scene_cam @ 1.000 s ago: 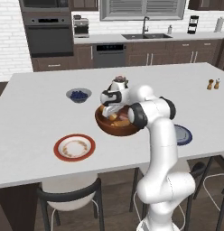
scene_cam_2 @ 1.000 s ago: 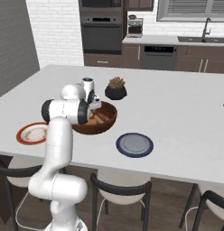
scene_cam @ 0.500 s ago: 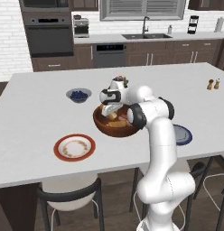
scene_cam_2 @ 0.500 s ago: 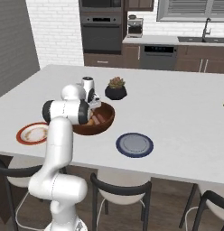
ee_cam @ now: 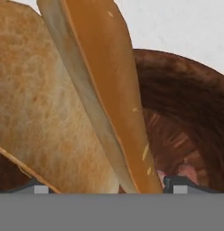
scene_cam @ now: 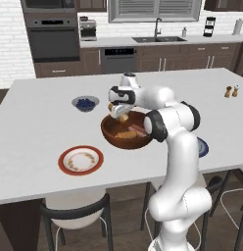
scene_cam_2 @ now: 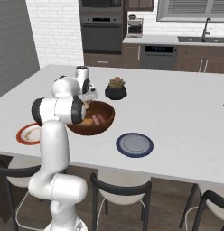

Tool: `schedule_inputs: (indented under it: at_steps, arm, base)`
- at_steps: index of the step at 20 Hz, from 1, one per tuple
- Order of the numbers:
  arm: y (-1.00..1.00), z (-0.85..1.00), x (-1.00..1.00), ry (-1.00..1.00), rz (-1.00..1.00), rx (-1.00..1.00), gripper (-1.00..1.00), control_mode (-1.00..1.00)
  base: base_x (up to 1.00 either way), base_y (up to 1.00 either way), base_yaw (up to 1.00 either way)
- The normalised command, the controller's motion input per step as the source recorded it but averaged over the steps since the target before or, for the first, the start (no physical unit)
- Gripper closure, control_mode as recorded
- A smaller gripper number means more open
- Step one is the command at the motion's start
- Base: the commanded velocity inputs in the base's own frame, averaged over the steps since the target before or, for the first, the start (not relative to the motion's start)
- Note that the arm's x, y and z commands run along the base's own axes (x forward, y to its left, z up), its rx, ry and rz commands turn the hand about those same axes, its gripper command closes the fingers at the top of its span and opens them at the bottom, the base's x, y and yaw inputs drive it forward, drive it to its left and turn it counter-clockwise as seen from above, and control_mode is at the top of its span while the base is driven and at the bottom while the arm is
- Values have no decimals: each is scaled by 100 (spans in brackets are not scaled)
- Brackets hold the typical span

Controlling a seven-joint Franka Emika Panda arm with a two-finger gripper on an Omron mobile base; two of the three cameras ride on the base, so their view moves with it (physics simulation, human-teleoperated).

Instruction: Place one bun and one sausage from the bowl on each plate.

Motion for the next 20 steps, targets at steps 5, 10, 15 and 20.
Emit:
schedule_inputs:
  at_steps: [5, 10, 15, 20]
  arm:
    - [9, 97, -100, 0, 9, -4, 100, -100]
    - [87, 64, -100, 13, 16, -12, 100, -100]
    - [100, -7, -100, 18, 18, -21, 100, -100]
    - [100, -82, -62, 27, 13, -9, 100, -100]
  base:
    - [0, 0, 0]
    - [0, 0, 0]
    - [0, 0, 0]
    - [0, 0, 0]
